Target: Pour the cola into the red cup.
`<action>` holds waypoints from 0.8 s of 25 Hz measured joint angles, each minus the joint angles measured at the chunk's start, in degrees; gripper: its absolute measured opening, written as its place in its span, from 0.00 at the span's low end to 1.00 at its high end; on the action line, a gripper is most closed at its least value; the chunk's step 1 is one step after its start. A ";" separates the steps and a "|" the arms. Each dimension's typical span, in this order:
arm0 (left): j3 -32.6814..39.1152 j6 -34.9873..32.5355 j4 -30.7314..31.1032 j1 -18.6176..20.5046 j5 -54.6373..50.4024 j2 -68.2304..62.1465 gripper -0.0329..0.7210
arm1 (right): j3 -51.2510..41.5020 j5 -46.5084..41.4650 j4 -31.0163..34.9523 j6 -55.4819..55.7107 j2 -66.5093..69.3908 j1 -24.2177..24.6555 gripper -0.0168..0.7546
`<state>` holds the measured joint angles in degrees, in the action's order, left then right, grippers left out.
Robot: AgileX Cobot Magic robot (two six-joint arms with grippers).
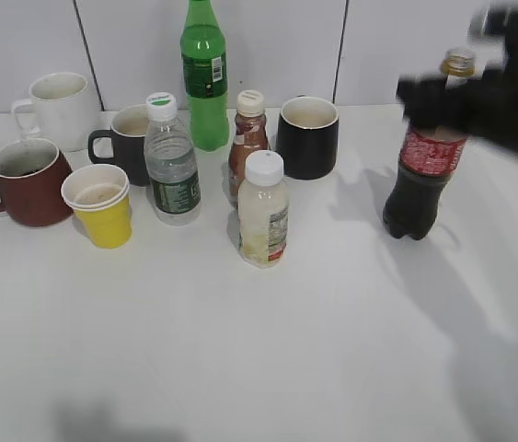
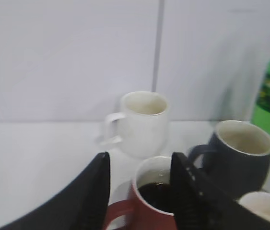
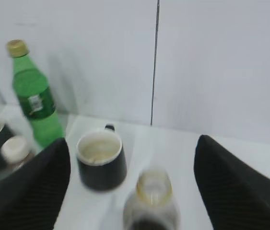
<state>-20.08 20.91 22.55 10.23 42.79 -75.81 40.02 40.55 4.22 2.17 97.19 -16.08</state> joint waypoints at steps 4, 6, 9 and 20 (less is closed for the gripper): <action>-8.89 4.47 0.11 -4.85 -30.80 17.16 0.47 | 6.82 -22.25 -4.22 -0.12 -13.84 -0.19 0.82; -13.07 4.90 -0.62 -8.34 -43.62 24.97 0.47 | 8.70 -31.04 -5.48 -0.12 -21.43 -0.66 0.81; -16.72 5.04 -2.49 -14.02 -59.77 35.50 0.47 | 9.02 -42.87 -5.50 -0.12 -30.73 -1.73 0.80; -17.51 1.57 -9.20 -21.53 -98.57 57.97 0.48 | -0.84 -87.92 -5.58 -1.17 -65.63 -2.47 0.80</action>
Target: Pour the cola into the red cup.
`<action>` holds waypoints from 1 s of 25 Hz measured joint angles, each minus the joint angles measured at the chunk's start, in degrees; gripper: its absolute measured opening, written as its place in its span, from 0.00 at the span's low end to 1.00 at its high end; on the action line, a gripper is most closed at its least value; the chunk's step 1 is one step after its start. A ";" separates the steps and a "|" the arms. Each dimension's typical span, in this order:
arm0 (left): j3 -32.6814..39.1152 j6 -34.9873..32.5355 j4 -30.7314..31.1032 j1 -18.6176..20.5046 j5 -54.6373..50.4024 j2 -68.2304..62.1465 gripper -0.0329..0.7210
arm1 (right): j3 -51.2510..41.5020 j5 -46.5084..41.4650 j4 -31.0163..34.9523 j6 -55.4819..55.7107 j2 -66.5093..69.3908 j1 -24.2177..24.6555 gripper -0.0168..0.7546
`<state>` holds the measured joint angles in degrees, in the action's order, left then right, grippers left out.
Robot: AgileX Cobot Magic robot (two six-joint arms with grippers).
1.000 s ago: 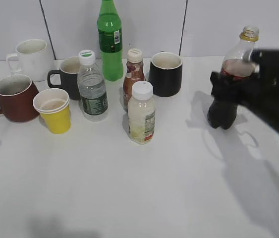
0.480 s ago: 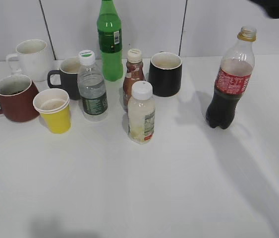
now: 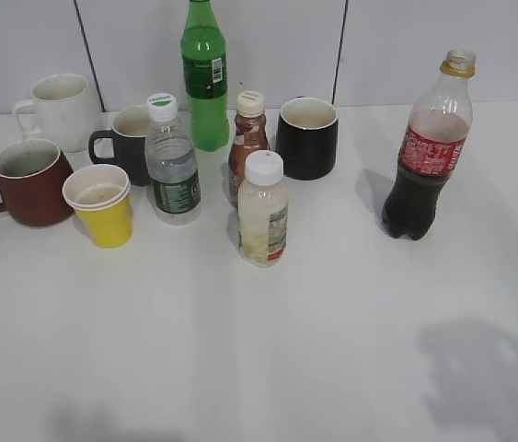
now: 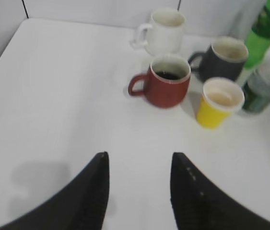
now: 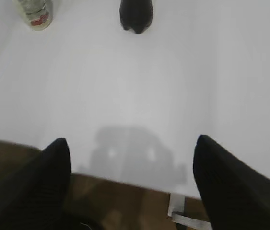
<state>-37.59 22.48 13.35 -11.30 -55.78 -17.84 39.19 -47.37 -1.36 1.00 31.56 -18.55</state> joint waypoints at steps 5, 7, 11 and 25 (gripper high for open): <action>-0.01 -7.62 -3.41 -0.02 -6.49 8.74 0.48 | -6.08 -14.82 0.64 -0.06 -18.75 -0.05 0.79; 0.29 -9.97 -3.94 -0.02 -8.54 11.05 0.48 | -7.11 -17.60 1.36 -0.06 -24.65 -0.11 0.79; 4.46 -12.09 -5.64 -0.02 -10.01 14.23 0.48 | -7.64 -18.28 1.36 -0.06 -31.70 -0.11 0.79; 6.88 -16.47 -10.63 -0.02 -4.71 16.01 0.47 | -10.08 -12.33 1.36 -0.47 -32.10 -0.11 0.75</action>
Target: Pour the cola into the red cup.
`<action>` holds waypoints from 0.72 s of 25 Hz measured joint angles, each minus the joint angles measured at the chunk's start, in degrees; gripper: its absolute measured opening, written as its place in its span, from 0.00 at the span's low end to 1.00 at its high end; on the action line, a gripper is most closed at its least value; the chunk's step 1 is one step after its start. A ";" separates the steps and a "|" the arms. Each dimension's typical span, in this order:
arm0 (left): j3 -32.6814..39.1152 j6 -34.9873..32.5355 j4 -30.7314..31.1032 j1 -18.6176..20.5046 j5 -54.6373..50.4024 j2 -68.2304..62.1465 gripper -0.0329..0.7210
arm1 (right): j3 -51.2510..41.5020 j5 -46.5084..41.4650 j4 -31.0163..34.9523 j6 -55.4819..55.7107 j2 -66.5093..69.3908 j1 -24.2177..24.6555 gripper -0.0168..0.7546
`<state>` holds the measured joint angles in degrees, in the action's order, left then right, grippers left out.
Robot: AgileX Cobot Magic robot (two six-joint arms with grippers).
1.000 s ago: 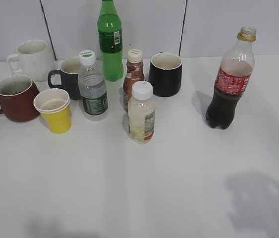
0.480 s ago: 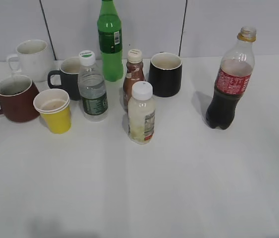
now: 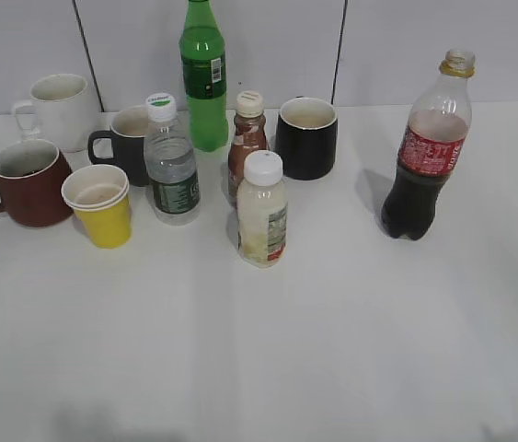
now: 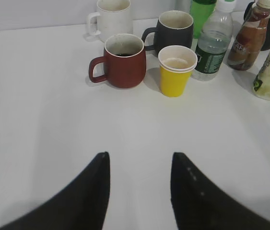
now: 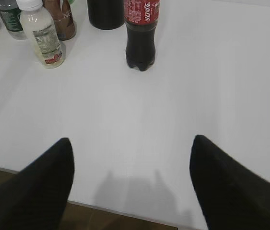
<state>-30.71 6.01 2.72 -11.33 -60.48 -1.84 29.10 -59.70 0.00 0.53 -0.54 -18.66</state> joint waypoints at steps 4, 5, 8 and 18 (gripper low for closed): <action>0.00 0.00 -0.13 0.86 0.00 0.00 0.47 | -0.02 0.04 0.00 -0.05 0.00 0.72 0.75; 0.00 0.00 -0.13 2.05 0.00 0.05 0.47 | -0.02 0.04 0.00 -0.11 0.00 1.57 0.74; 0.00 0.00 -0.13 6.42 0.00 1.49 0.47 | -0.02 0.04 0.00 -0.11 0.00 5.15 0.74; 0.03 -0.01 -0.18 9.73 0.08 2.21 0.40 | -0.02 0.16 0.30 -0.15 -0.03 7.61 0.74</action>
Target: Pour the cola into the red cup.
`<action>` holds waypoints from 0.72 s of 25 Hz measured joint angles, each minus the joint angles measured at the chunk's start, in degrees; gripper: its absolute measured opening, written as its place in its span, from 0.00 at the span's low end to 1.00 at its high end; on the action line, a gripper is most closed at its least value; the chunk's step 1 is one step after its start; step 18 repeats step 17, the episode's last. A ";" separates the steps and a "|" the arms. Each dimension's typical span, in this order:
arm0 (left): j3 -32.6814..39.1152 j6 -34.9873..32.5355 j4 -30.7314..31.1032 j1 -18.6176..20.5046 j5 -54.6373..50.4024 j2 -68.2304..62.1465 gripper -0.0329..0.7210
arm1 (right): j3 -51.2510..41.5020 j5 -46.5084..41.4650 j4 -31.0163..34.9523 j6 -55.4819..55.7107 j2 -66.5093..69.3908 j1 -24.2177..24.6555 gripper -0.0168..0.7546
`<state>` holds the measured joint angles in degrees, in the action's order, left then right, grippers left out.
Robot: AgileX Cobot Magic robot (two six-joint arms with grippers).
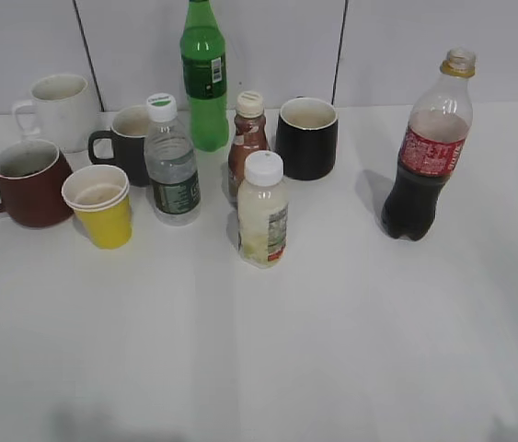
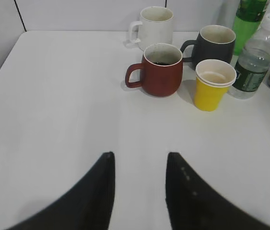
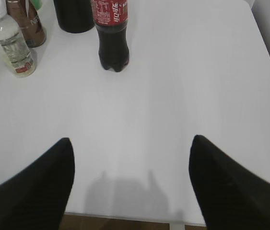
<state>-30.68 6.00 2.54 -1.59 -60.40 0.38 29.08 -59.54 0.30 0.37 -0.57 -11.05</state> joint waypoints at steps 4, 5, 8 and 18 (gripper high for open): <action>0.00 0.00 0.00 0.00 0.00 0.00 0.36 | 0.00 0.00 0.00 0.00 0.00 0.04 0.74; 0.00 0.00 0.00 0.00 0.00 0.00 0.36 | 0.00 0.00 0.05 0.00 0.00 0.07 0.74; 0.00 0.00 0.00 0.00 0.00 0.00 0.36 | 0.00 0.00 0.05 0.00 0.00 0.07 0.74; 0.00 -1.02 0.96 0.00 0.00 0.00 0.36 | 0.00 0.00 0.05 0.00 0.00 0.07 0.74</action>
